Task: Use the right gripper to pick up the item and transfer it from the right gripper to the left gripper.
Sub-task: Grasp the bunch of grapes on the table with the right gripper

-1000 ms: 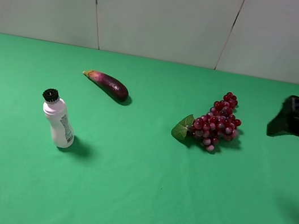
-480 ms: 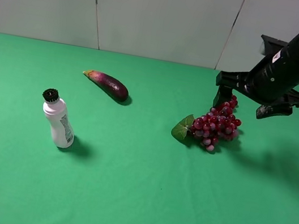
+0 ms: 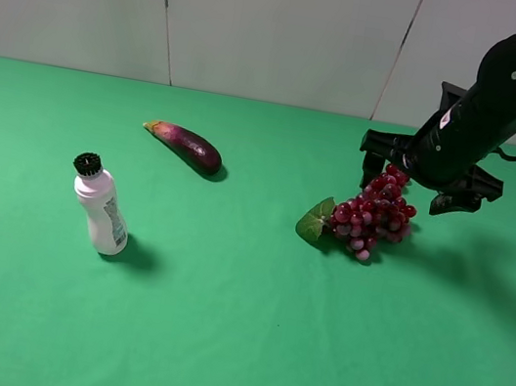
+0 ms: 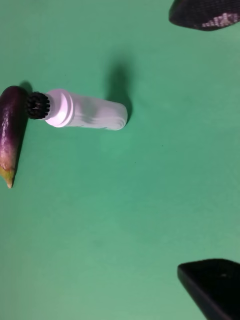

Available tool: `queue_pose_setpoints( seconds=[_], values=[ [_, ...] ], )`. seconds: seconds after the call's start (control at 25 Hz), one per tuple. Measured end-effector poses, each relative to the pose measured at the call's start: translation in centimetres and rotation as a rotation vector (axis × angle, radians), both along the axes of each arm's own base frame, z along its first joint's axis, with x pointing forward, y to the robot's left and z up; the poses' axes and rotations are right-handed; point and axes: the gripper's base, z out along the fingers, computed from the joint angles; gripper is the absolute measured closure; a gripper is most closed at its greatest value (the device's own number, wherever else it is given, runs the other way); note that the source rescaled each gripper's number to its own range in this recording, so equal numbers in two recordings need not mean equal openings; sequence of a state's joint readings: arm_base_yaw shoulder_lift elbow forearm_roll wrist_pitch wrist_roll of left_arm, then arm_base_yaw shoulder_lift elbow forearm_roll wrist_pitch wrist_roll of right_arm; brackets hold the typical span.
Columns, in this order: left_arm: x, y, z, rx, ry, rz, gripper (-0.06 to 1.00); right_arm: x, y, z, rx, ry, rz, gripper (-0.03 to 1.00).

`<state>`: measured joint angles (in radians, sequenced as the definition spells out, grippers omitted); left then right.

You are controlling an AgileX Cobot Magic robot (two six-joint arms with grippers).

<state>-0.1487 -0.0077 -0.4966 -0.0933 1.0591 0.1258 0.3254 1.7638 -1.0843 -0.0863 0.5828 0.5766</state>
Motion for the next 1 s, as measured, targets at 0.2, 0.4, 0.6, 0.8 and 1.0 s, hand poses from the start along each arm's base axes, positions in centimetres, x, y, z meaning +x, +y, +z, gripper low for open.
queue_pose_setpoints(
  seconds=[0.2,0.4,0.6,0.8,1.0],
  values=[
    [0.0,0.0,0.0,0.000,0.000,0.000,-0.02,0.4,0.1,-1.4,-0.005,0.025,-0.015,-0.03],
    [0.0,0.0,0.0,0.000,0.000,0.000,-0.02,0.8,0.2,-2.4,0.003,0.018,-0.030,-0.03],
    [0.0,0.0,0.0,0.000,0.000,0.000,-0.02,1.1,0.3,-3.3,0.007,0.025,-0.041,-0.03],
    [0.0,0.0,0.0,0.000,0.000,0.000,-0.02,1.3,0.4,-3.3,0.016,0.009,-0.045,-0.03],
    [0.0,0.0,0.0,0.000,0.000,0.000,-0.02,1.4,0.5,-3.3,0.025,-0.007,-0.047,-0.03]
  ],
)
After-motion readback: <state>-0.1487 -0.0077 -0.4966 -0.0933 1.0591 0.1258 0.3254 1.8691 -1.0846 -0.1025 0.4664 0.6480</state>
